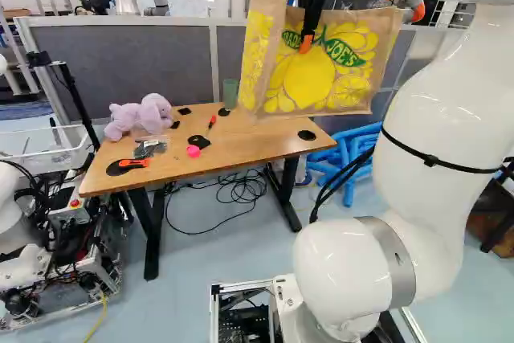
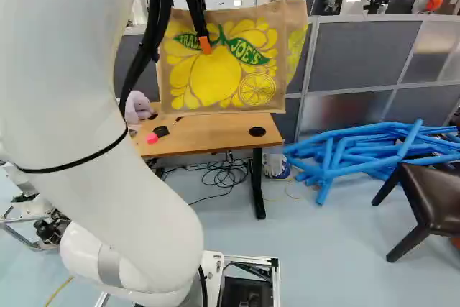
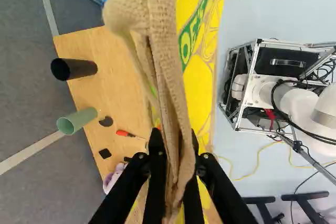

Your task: Pick up the bag on the ground and place it on the table

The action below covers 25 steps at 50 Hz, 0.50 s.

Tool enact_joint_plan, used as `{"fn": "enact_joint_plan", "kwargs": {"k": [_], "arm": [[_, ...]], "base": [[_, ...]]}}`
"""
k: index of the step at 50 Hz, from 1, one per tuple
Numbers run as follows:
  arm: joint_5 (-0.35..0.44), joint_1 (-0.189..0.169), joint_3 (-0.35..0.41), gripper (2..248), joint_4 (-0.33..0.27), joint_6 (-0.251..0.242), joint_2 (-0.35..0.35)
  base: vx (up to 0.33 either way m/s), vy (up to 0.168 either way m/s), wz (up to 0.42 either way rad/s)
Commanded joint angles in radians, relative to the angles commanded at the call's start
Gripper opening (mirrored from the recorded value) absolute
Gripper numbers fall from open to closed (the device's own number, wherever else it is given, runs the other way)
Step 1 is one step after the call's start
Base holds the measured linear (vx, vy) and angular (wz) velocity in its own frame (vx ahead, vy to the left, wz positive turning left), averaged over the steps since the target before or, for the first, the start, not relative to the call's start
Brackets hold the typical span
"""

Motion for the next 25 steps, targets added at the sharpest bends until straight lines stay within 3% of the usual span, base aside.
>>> {"fn": "enact_joint_plan", "kwargs": {"k": [25], "arm": [[0.000, 0.000, 0.000, 35, 0.000, 0.000, 0.000]], "base": [[0.173, -0.008, -0.012]]}}
